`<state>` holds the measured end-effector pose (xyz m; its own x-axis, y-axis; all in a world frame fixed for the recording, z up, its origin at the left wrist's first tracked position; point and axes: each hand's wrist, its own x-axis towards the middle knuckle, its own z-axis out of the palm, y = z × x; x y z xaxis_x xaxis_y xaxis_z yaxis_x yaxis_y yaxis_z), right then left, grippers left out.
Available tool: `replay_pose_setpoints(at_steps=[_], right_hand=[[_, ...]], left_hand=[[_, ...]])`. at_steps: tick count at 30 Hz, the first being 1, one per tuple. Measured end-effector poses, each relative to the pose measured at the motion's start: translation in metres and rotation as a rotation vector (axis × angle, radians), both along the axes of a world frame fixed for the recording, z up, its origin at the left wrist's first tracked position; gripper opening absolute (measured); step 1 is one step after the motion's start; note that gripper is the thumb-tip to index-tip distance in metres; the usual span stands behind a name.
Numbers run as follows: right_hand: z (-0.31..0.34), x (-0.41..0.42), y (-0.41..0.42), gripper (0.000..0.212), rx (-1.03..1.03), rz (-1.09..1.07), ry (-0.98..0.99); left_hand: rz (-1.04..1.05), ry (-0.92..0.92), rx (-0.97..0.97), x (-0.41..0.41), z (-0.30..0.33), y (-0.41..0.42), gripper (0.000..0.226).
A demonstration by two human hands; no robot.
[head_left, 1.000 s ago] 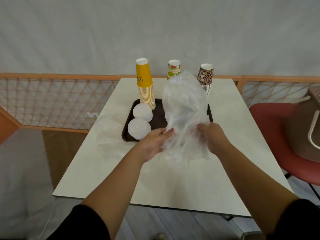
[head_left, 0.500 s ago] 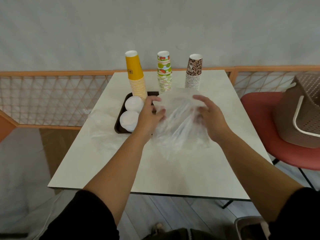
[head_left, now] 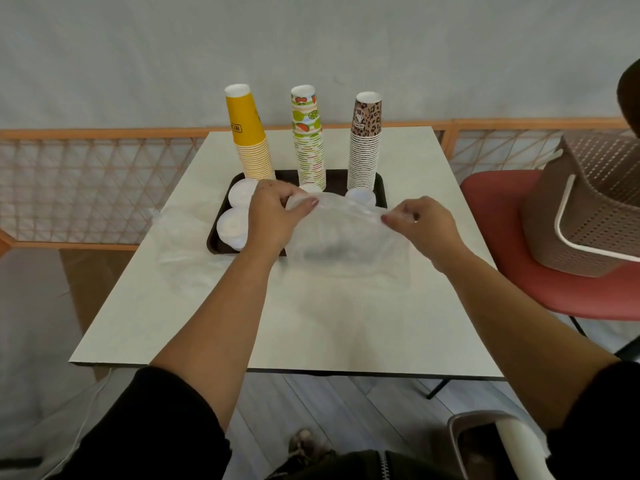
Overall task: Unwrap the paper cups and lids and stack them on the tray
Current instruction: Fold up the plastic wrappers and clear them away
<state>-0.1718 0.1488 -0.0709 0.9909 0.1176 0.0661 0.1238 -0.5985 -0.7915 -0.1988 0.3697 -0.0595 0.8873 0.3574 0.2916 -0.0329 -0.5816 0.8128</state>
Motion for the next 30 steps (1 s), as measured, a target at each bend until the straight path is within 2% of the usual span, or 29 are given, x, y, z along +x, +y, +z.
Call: replay_pose_setpoints(at_steps=[3,5,7,9,11,12,15,18,21,22,23,24,26,28,30], right_hand=[[0.004,0.003,-0.006,0.034,-0.249,0.159,-0.043],[0.017,-0.001,0.001,0.057,-0.206,0.282,-0.053],[0.03,-0.01,0.016,0.069,-0.118,0.446,0.002],[0.036,-0.018,0.034,0.057,-0.095,0.549,0.049],[0.029,-0.023,0.05,0.024,-0.061,0.553,0.06],[0.025,-0.026,0.056,0.017,-0.061,0.526,0.057],[0.016,-0.03,0.074,0.025,-0.135,0.515,0.086],[0.009,-0.035,0.083,0.03,-0.176,0.536,0.223],[0.011,-0.028,0.082,0.016,-0.366,0.728,0.381],[0.016,-0.025,0.081,0.023,-0.386,0.795,0.416],[0.021,-0.02,0.082,0.036,-0.323,0.835,0.439],[0.029,-0.018,0.086,0.048,-0.174,0.853,0.443],[0.041,-0.015,0.1,0.059,0.113,0.875,0.397],[0.043,-0.018,0.12,0.045,0.153,0.863,0.401],[0.033,-0.023,0.138,0.024,0.059,0.819,0.444]], left_hand=[[-0.088,-0.077,0.141,-0.004,0.007,-0.004,0.026],[-0.253,-0.067,0.228,-0.008,0.011,-0.008,0.02],[-0.409,-0.012,0.262,-0.013,0.016,-0.013,0.017],[-0.493,-0.022,0.32,-0.015,0.018,-0.016,0.023],[-0.468,-0.073,0.43,-0.017,0.02,-0.015,0.027],[-0.42,-0.108,0.485,-0.018,0.021,-0.012,0.027],[-0.254,-0.188,0.589,-0.021,0.033,0.007,0.037],[-0.175,-0.201,0.601,-0.026,0.046,0.032,0.042],[-0.187,-0.138,0.569,-0.029,0.049,0.058,0.032],[-0.22,-0.11,0.542,-0.03,0.05,0.065,0.031],[-0.26,-0.079,0.514,-0.031,0.051,0.07,0.029],[-0.297,-0.047,0.49,-0.032,0.052,0.074,0.026],[-0.353,-0.009,0.454,-0.03,0.054,0.08,0.02],[-0.38,-0.005,0.441,-0.027,0.057,0.082,0.018],[-0.369,-0.021,0.455,-0.023,0.059,0.085,0.018]])
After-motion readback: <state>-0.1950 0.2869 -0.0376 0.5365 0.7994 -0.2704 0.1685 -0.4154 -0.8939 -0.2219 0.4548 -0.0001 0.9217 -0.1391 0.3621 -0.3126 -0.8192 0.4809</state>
